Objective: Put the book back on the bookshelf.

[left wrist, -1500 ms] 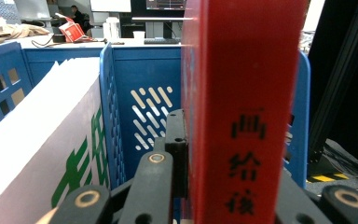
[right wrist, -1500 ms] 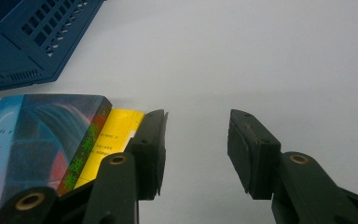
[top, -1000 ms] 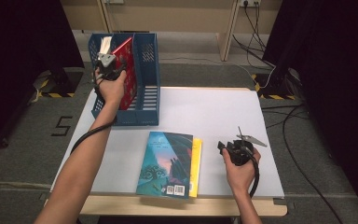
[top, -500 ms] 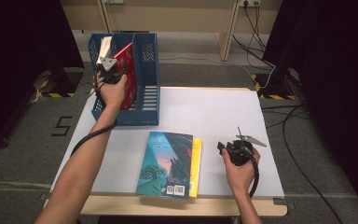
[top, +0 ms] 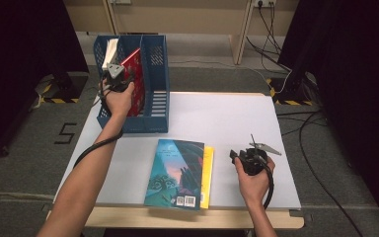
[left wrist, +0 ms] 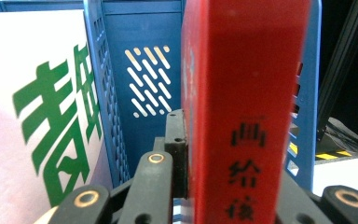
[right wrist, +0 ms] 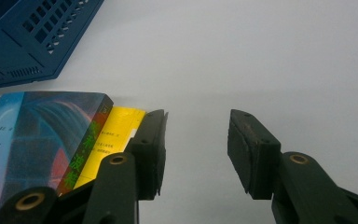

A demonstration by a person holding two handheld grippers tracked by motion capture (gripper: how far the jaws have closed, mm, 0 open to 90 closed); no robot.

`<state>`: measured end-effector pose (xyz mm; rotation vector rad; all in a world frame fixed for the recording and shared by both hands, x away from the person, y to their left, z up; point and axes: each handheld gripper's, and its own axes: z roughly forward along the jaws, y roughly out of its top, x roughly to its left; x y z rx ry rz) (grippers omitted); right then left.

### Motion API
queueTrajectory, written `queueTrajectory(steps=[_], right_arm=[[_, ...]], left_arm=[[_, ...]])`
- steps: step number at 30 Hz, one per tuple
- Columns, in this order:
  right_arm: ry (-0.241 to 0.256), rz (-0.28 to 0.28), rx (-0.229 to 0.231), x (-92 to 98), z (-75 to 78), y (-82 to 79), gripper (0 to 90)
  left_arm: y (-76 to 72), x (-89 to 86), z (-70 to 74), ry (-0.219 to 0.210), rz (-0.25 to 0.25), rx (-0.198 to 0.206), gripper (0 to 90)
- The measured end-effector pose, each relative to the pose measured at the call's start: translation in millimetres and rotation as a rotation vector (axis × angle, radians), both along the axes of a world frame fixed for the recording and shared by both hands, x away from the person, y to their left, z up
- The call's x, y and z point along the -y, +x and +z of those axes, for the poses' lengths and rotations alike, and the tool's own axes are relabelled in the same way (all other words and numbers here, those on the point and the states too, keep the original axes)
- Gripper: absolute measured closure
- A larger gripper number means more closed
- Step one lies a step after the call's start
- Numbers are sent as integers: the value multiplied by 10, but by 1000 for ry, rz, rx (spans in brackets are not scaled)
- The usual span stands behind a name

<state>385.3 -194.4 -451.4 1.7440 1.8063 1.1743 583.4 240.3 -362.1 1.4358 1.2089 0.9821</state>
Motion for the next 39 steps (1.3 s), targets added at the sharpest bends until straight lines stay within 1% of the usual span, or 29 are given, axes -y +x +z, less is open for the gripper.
queueTrajectory(steps=[3, 8, 9, 10, 15, 18, 23, 26, 30, 35, 39], right_arm=[[6, -6, -10, -15, -5, -3, 572], [3, -2, -5, -21, -5, -2, 572], [-6, -2, -1, -16, -4, -2, 572], [2, -3, -4, -22, -5, -3, 572], [0, 2, -8, -26, -13, -4, 572], [-1, 2, -4, -30, -9, -5, 572], [-1, 2, -9, -41, -10, -11, 572], [5, 0, -7, -55, -7, -15, 572], [-1, 5, -5, -51, -10, -14, 572], [0, 9, -8, -65, -8, -17, 572], [1, 7, -5, -67, 1, -22, 572]], left_arm=[[-11, -3, -3, 1, -2, -1, 790], [-41, -16, -9, 11, -9, -9, 789], [-50, -17, -10, 11, -9, -11, 788], [-58, -20, -11, 14, -10, -13, 788], [-113, -23, -15, 39, -15, -25, 784], [-167, -34, -18, 62, -17, -33, 780], [-247, -54, -15, 86, -23, -45, 769], [-292, -75, -28, 92, -31, -49, 766], [-341, -99, -40, 97, -41, -50, 762], [-350, -123, -29, 94, -51, -66, 760], [-362, -129, -31, 91, -45, -69, 747]])
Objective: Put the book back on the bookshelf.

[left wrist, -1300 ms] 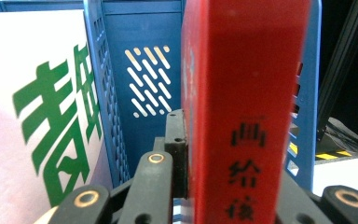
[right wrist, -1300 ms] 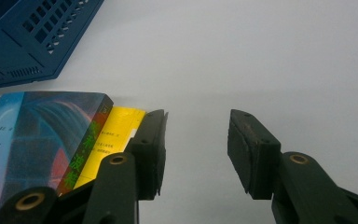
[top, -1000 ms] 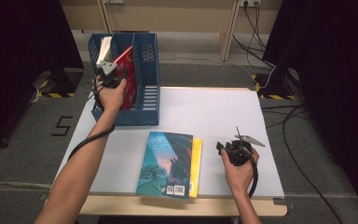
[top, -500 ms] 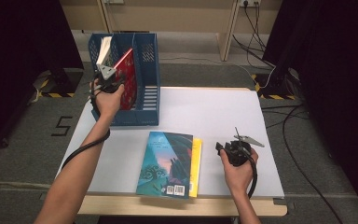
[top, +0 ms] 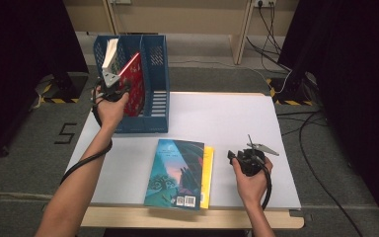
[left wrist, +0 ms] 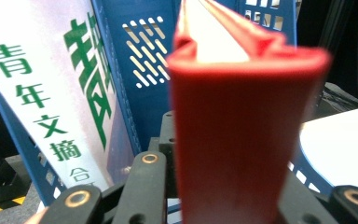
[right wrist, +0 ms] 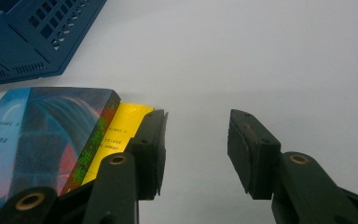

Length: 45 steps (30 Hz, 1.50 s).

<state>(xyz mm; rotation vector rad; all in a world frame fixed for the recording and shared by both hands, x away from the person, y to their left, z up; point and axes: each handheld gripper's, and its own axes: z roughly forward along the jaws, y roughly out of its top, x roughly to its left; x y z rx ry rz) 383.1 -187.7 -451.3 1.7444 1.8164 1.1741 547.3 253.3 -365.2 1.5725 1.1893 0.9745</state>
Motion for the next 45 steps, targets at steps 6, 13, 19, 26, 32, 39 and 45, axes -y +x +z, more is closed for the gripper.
queueTrajectory(steps=[6, 13, 19, 26, 32, 39, 45], right_arm=[[3, -3, 2, 10, 0, -7, 572], [3, 1, -2, 0, 2, -18, 571], [6, -4, -5, 3, 0, -19, 570], [7, -5, -7, 7, -7, -11, 569], [0, 0, -12, 6, -14, -9, 568], [0, -1, -12, 4, -15, -8, 568], [0, 0, -11, 6, -13, -8, 567]], left_arm=[[-102, -36, -37, -45, -9, -1, 723], [-182, -102, -3, -65, -25, -7, 708], [-150, -109, -18, -55, -28, -27, 732], [-113, -116, -24, -54, -27, -40, 767], [-107, -99, -26, -46, -29, -36, 783], [-110, -93, -31, -57, -20, -32, 792], [-95, -85, -32, -74, -10, -18, 794]])
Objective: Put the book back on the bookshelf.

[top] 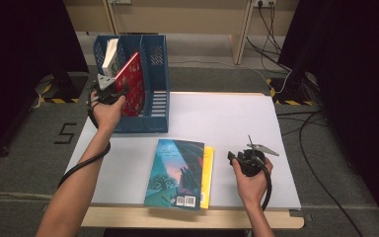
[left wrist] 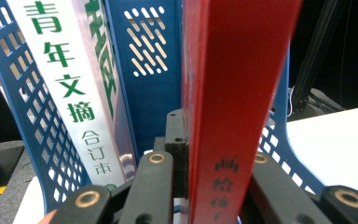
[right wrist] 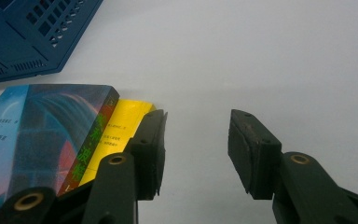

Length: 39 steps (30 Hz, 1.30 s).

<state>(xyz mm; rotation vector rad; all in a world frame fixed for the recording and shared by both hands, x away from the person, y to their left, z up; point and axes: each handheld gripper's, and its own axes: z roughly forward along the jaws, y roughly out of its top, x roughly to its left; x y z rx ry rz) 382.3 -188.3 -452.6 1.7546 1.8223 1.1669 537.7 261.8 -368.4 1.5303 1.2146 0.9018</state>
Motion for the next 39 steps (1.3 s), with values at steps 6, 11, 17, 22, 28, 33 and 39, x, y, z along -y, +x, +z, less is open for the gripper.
queueTrajectory(steps=[6, 11, 17, 22, 28, 33, 39], right_arm=[[7, -6, -1, 3, 1, 0, 568], [9, -6, 0, 3, 3, 1, 567], [3, -3, 3, 3, -1, 3, 568], [6, -3, 3, 7, 4, 3, 568], [6, -3, 2, 11, 10, 6, 568], [6, -5, 12, 11, 21, -3, 568], [9, -7, 9, 26, 27, 0, 568]], left_arm=[[18, 17, 1, -2, 8, 15, 796], [42, 27, 14, -7, 17, 19, 796], [66, 43, 26, -12, 27, 24, 796], [76, 62, 41, -9, 25, 30, 797], [72, 91, 214, -18, 27, 68, 796], [143, 112, 265, -27, 42, 72, 796], [242, 153, 222, -31, 56, 62, 796]])
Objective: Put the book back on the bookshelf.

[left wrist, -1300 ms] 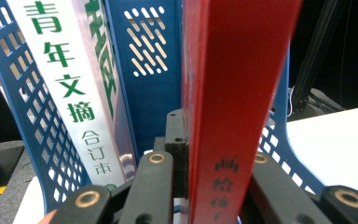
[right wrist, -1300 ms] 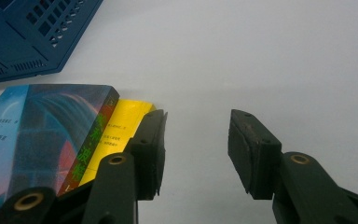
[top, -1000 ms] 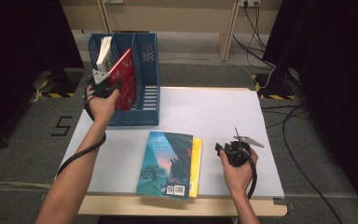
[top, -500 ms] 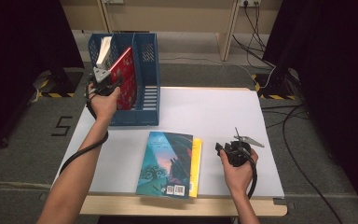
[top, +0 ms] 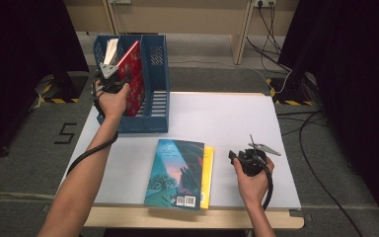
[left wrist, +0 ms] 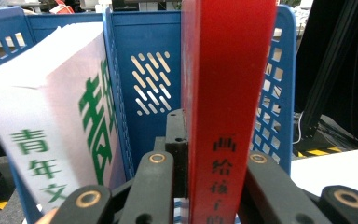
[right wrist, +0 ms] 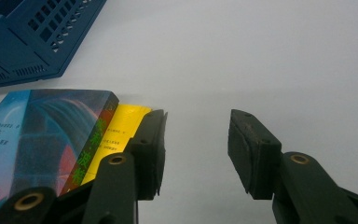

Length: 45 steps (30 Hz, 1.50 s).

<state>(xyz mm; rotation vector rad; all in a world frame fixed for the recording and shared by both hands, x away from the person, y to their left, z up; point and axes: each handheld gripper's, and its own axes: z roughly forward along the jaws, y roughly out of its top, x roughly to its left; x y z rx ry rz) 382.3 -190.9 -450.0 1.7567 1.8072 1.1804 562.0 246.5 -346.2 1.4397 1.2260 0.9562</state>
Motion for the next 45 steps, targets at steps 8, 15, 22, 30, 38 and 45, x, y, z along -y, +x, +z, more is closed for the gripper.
queueTrajectory(steps=[8, 15, 22, 30, 38, 45], right_arm=[[1, -6, 1, 12, 4, -1, 568], [5, -7, 1, 19, -2, 3, 568], [5, -9, 0, 18, 3, 2, 568], [2, -5, 3, 26, -7, 5, 568], [-3, 1, -1, 15, -9, 2, 568], [-1, -1, -6, 16, -7, -2, 568]], left_arm=[[162, 57, -92, -9, 8, -14, 796], [232, 86, -145, 3, 22, -24, 795], [254, 106, -197, 5, 28, -17, 794], [266, 125, -261, 9, 29, -18, 790], [257, 111, -271, 32, 6, -44, 777], [176, 106, -236, 29, -22, -52, 739]])
